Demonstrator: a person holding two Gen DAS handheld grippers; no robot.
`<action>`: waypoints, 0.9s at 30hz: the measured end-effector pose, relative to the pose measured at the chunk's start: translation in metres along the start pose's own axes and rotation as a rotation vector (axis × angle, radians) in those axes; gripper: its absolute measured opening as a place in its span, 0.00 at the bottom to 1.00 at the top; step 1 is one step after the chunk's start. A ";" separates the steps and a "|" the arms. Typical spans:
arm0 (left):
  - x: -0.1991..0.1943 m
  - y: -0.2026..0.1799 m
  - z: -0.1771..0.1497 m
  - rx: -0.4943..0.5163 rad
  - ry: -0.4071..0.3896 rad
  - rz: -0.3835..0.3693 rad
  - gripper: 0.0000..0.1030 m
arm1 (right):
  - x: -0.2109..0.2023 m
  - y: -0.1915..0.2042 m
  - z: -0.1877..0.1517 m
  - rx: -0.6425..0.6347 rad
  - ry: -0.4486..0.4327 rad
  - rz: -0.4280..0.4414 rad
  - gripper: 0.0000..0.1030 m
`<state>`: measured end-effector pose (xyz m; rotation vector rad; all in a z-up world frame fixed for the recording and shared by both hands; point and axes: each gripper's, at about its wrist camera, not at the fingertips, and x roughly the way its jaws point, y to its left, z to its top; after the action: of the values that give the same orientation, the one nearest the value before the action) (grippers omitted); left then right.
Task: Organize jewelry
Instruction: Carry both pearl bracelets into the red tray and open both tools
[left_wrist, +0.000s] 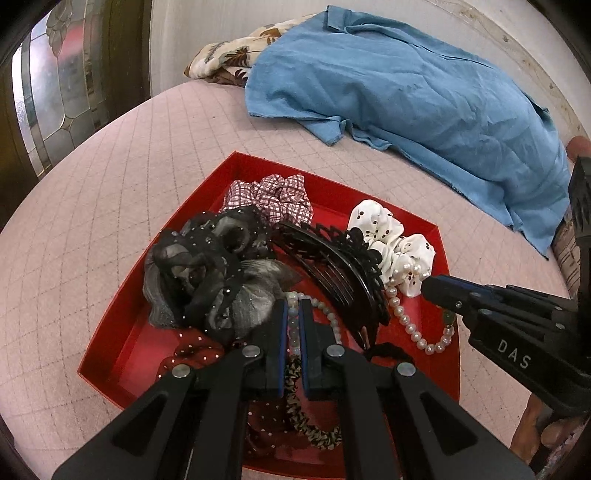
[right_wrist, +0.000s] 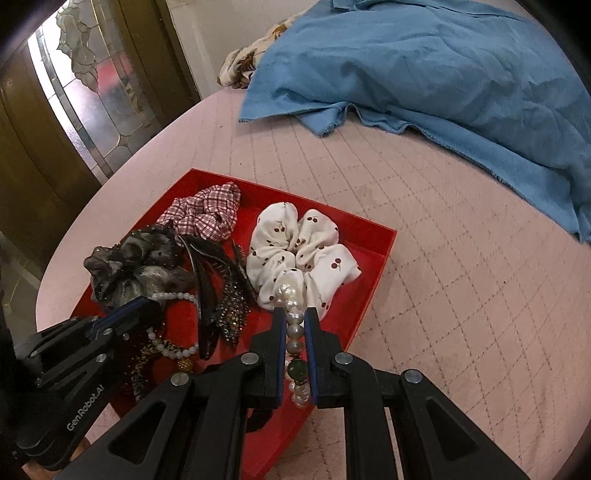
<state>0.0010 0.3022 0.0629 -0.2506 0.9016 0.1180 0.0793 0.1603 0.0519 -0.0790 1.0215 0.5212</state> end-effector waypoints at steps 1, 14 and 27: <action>0.000 0.000 0.000 0.000 0.000 0.000 0.06 | 0.000 0.000 0.000 0.002 0.001 0.001 0.11; -0.001 -0.002 -0.001 0.012 0.000 0.017 0.06 | 0.001 0.000 -0.002 0.006 -0.001 0.001 0.11; 0.000 -0.002 -0.001 0.007 0.010 0.026 0.06 | -0.014 0.005 0.012 0.025 -0.071 0.015 0.11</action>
<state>0.0003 0.3004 0.0627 -0.2334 0.9150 0.1376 0.0806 0.1630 0.0704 -0.0308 0.9590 0.5214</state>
